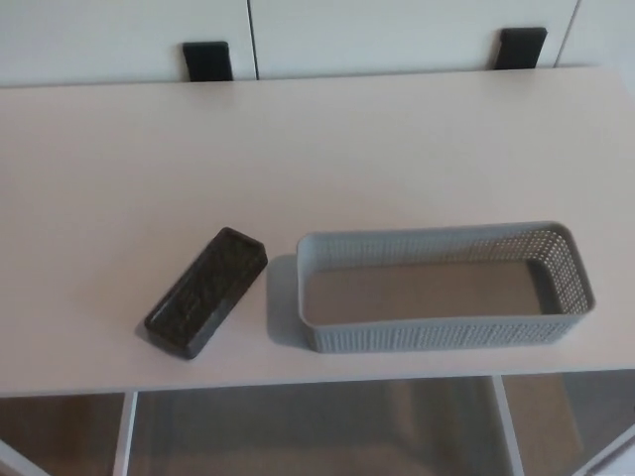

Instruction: The robot walks towards a desk on which an eraser is kept on the left hand side and a container is kept on the right hand side. The robot picks up the eraser using its left hand and places it in the container.

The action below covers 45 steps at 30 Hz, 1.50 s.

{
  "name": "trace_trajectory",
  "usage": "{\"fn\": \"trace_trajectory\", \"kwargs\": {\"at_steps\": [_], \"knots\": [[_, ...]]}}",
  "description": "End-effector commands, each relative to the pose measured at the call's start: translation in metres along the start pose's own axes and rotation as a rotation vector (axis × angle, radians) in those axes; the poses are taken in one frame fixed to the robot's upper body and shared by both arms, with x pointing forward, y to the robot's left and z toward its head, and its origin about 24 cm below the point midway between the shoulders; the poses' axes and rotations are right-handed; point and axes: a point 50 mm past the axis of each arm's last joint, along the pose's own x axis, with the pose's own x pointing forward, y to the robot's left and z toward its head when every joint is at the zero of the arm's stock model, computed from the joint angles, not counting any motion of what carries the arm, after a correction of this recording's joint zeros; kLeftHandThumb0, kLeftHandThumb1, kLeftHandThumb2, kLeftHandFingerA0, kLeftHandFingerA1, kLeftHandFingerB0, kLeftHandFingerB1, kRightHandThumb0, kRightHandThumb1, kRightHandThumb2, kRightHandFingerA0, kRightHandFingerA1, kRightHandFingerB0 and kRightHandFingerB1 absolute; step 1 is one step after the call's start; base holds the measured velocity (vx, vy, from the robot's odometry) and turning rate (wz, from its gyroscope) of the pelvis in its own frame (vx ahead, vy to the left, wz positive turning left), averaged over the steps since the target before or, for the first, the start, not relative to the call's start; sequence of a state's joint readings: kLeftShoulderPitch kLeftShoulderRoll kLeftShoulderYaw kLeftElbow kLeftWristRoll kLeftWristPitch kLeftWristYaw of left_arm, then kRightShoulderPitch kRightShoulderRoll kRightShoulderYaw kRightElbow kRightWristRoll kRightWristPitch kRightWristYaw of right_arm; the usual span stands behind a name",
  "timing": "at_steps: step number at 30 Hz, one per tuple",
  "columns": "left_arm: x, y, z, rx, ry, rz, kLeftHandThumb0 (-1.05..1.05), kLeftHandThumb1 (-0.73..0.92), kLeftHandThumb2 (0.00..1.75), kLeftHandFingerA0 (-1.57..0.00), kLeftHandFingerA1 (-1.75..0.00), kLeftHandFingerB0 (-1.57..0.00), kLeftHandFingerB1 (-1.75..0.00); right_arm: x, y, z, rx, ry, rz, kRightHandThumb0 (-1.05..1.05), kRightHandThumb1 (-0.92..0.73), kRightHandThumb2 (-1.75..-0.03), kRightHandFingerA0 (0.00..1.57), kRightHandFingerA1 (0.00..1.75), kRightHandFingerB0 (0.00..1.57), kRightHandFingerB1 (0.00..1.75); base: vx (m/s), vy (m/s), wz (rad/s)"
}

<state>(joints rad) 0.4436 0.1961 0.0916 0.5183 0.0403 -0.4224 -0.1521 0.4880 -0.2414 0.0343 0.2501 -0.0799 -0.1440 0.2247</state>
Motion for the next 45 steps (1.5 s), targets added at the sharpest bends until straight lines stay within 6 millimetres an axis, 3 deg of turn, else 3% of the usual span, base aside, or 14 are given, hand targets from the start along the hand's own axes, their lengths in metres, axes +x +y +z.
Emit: {"fn": "trace_trajectory", "kwargs": {"at_steps": [1,10,11,13,16,23,25,32,37,38,39,40,41,45], "knots": [[0.001,0.006,0.0,-0.005,0.004,0.006,-0.38,0.61,0.59,-0.48,-0.36,-0.43,-0.34,0.001,-0.002,0.0,-0.011,0.006,-0.007,-0.39,-0.52,-0.55,0.8,0.53,0.48,0.44,0.0,0.0,0.0],[-0.005,0.001,0.002,0.023,-0.001,-0.043,-0.4,0.6,0.59,-0.47,-0.35,-0.42,-0.33,-0.001,-0.001,0.0,-0.018,0.007,0.0,-0.39,-0.52,-0.55,0.8,0.54,0.47,0.45,0.0,0.0,0.0],[-0.009,-0.002,0.004,0.055,-0.031,-0.101,-0.52,0.49,0.78,-0.38,-0.47,-0.31,-0.44,0.0,-0.001,-0.001,-0.014,0.003,0.002,-0.39,-0.51,-0.55,0.81,0.54,0.47,0.45,0.0,0.0,0.0],[-0.016,-0.011,0.014,0.155,-0.089,-0.239,-0.5,0.6,0.59,-0.44,-0.34,-0.32,-0.31,0.0,-0.002,-0.001,-0.007,0.001,-0.003,-0.39,-0.51,-0.55,0.82,0.54,0.48,0.45,0.0,0.0,0.0],[-0.038,-0.031,0.047,0.332,-0.25,-0.506,-0.7,0.53,0.84,-0.31,-0.45,-0.19,-0.41,0.001,-0.003,0.0,-0.007,-0.002,-0.001,-0.4,-0.51,-0.55,0.81,0.54,0.47,0.45,0.0,0.0,0.0],[-0.09,-0.058,0.133,0.36,-0.573,-0.974,-0.76,0.53,0.87,-0.27,-0.46,-0.14,-0.39,0.003,-0.003,0.0,-0.016,0.003,-0.007,-0.41,-0.51,-0.55,0.81,0.55,0.47,0.45,0.0,0.0,0.0],[-0.101,-0.06,0.155,0.361,-0.678,-1.098,-0.86,0.73,0.63,-0.32,-0.34,-0.2,-0.28,0.005,-0.003,0.0,-0.013,0.004,-0.006,-0.41,-0.5,-0.55,0.8,0.55,0.47,0.46,0.0,0.0,0.0],[-0.14,-0.05,0.241,0.369,-0.938,-1.405,-0.9,0.92,0.69,-0.23,-0.47,-0.23,-0.33,0.007,-0.008,0.006,-0.034,-0.004,-0.013,-0.42,-0.5,-0.55,0.81,0.53,0.49,0.44,0.0,0.0,0.0],[-0.142,-0.045,0.269,0.049,-1.312,-1.19,-0.84,0.7,0.69,-0.38,-0.46,-0.32,-0.38,0.009,-0.011,0.011,-0.024,-0.011,-0.013,-0.4,-0.51,-0.55,0.82,0.53,0.48,0.44,0.0,0.0,0.0],[-0.137,-0.041,0.275,0.029,-1.292,-1.107,-0.79,0.73,0.63,-0.35,-0.42,-0.27,-0.29,0.011,-0.012,0.014,-0.015,-0.021,-0.013,-0.49,-0.4,-0.74,0.8,0.65,0.44,0.54,0.0,0.0,0.0],[-0.134,-0.037,0.281,0.047,-1.292,-1.052,-0.77,0.53,0.93,-0.26,-0.51,-0.15,-0.42,0.01,-0.011,0.015,-0.015,-0.025,-0.008,-0.48,-0.5,-0.55,0.9,0.56,0.47,0.45,0.0,0.0,0.0],[-0.13,-0.03,0.289,0.077,-1.303,-0.93,-0.6,0.47,0.78,-0.29,-0.48,-0.21,-0.42,0.011,-0.011,0.016,-0.019,-0.028,-0.007,-0.5,-0.4,-0.74,0.79,0.66,0.44,0.55,0.0,0.0,0.0],[-0.125,-0.025,0.296,0.082,-1.305,-0.828,-0.4,0.55,0.57,-0.37,-0.36,-0.29,-0.3,0.013,-0.012,0.018,-0.022,-0.03,-0.01,-0.41,-0.5,-0.55,0.81,0.54,0.48,0.44,0.0,0.0,0.0],[-0.095,-0.009,0.309,0.241,-1.388,-0.333,-0.34,0.57,0.57,-0.49,-0.4,-0.36,-0.33,0.015,-0.013,0.02,-0.052,-0.032,-0.01,-0.41,-0.52,-0.55,0.84,0.53,0.49,0.45,0.0,0.0,0.0]]}}
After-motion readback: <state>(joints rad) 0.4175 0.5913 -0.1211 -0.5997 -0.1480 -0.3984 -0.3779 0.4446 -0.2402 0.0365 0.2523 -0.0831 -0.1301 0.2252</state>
